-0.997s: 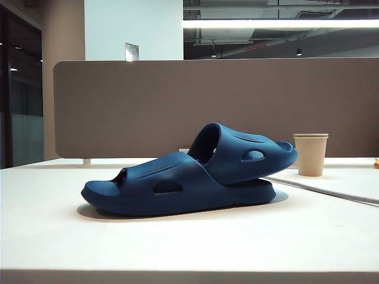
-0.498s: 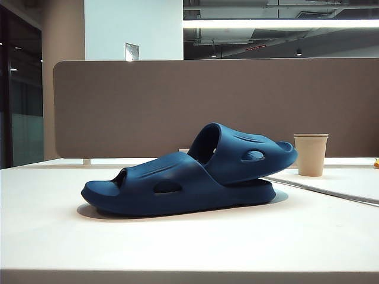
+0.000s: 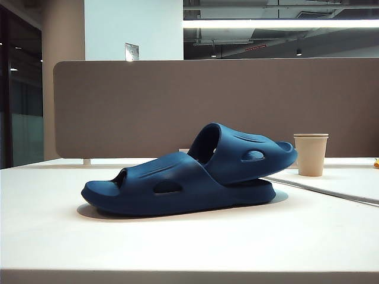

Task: Interlock the pair of blue slippers on the table with their fronts facing up.

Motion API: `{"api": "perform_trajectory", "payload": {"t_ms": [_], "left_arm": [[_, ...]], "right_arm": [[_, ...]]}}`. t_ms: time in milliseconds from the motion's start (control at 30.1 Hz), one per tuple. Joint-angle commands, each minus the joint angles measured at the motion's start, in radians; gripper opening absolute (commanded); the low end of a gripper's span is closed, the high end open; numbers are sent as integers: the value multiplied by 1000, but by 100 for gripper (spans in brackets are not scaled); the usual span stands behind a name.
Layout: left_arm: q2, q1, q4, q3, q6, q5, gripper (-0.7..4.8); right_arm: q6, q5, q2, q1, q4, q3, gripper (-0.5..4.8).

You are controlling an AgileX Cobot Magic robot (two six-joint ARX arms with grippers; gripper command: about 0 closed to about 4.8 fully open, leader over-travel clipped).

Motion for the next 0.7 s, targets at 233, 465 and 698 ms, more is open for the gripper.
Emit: {"api": "perform_trajectory", "payload": {"t_ms": [233, 465, 698], "left_arm": [[0, -1, -13, 3, 16, 2, 44], [0, -1, -14, 3, 13, 2, 44], [0, -1, -13, 3, 13, 2, 44]], "right_arm": [[-5, -13, 0, 2, 13, -2, -1], [3, -17, 0, 2, 56, -2, -1], [5, -13, 0, 1, 57, -2, -1]]}}
